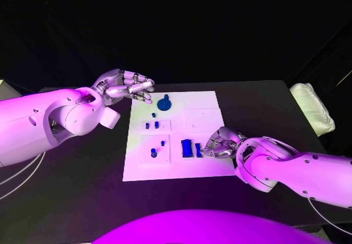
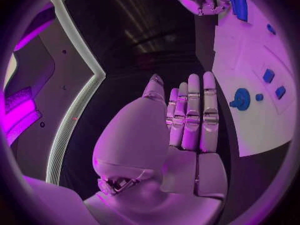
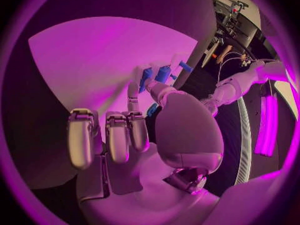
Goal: Assemble the parts on the task board
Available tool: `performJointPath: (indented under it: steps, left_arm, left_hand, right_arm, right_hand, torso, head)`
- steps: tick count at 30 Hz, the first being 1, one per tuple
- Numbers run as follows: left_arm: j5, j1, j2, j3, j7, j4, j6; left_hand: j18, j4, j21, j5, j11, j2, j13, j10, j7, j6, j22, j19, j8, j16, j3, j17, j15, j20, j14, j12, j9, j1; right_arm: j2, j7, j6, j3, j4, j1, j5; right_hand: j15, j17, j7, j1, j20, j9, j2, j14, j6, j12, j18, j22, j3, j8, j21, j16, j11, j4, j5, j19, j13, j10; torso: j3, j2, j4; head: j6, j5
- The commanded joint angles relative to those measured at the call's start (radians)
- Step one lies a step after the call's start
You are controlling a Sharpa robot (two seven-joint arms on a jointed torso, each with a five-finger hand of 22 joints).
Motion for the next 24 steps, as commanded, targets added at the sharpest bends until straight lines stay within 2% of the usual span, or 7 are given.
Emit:
performJointPath:
  steps: [1,8,14,20,24]
  left_arm:
    - [0.0,0.001,0.001,0.001,0.004,0.002,0.008]
    - [0.0,0.001,0.002,0.001,0.003,0.002,0.009]
    - [0.0,0.001,0.0,0.001,0.002,0.003,0.009]
    - [0.0,0.001,0.0,0.001,0.002,0.003,0.009]
    - [0.0,0.001,0.001,0.001,0.003,0.003,0.009]
  left_hand:
    - [0.014,-0.001,0.0,0.004,-0.001,0.011,-0.001,0.007,0.003,0.005,-0.002,0.006,-0.004,0.001,-0.005,0.002,0.0,-0.001,-0.002,-0.005,-0.001,-0.003]
    - [0.014,-0.001,0.0,0.004,-0.001,0.011,-0.001,0.007,0.003,0.005,-0.002,0.006,-0.004,0.001,-0.005,0.002,0.0,-0.001,-0.002,-0.005,-0.001,-0.003]
    - [0.014,-0.001,-0.001,0.004,-0.001,0.013,-0.001,0.007,0.003,0.006,-0.003,0.006,-0.004,0.001,-0.004,0.003,0.001,-0.001,-0.002,-0.005,-0.001,-0.002]
    - [0.014,-0.001,-0.001,0.004,-0.001,0.013,-0.001,0.007,0.003,0.006,-0.003,0.006,-0.004,0.001,-0.004,0.003,0.001,-0.001,-0.002,-0.005,-0.001,-0.002]
    - [0.014,-0.001,-0.001,0.004,-0.001,0.013,-0.001,0.007,0.003,0.006,-0.003,0.006,-0.004,0.001,-0.005,0.003,0.001,-0.001,-0.002,-0.005,-0.001,-0.002]
  right_arm:
    - [0.008,0.015,0.031,0.0,-0.006,-0.001,-0.027]
    - [0.033,0.007,0.048,0.0,-0.032,-0.001,-0.043]
    - [0.041,-0.007,0.054,0.0,-0.046,-0.004,-0.06]
    - [0.039,-0.007,0.046,0.0,-0.048,-0.006,-0.073]
    - [0.033,0.012,0.016,0.0,-0.044,-0.006,-0.076]
  right_hand:
    - [-0.008,0.263,-0.003,0.013,-0.007,-0.002,0.0,0.103,-0.003,-0.002,-0.014,0.217,0.003,0.002,-0.005,0.004,-0.005,-0.013,-0.022,0.078,0.229,0.079]
    - [-0.007,0.263,-0.003,0.011,-0.007,-0.002,-0.005,0.103,-0.001,-0.003,-0.014,0.217,0.0,0.003,-0.005,0.004,-0.004,-0.015,-0.03,0.078,0.229,0.079]
    - [-0.007,0.263,-0.002,0.01,-0.007,-0.002,-0.006,0.103,0.0,-0.003,-0.014,0.217,-0.002,0.003,-0.005,0.004,-0.004,-0.015,-0.031,0.078,0.229,0.079]
    - [-0.007,0.263,-0.003,0.009,-0.007,-0.002,-0.007,0.103,0.0,-0.003,-0.013,0.216,-0.003,0.003,-0.006,0.004,-0.004,-0.016,-0.031,0.077,0.229,0.079]
    - [-0.007,0.263,-0.003,0.01,-0.007,-0.002,-0.009,0.103,0.0,-0.004,-0.013,0.216,-0.004,0.003,-0.009,0.004,-0.004,-0.017,-0.029,0.077,0.228,0.078]
  torso:
    - [0.0003,0.0,-0.0008]
    - [0.0,0.001,0.0013]
    - [0.0002,0.001,-0.0007]
    - [-0.0002,-0.001,-0.001]
    - [0.0002,-0.001,-0.0008]
  head:
    - [-0.001,0.0]
    - [-0.003,-0.002]
    - [-0.003,0.001]
    - [-0.003,0.002]
    - [-0.003,0.002]
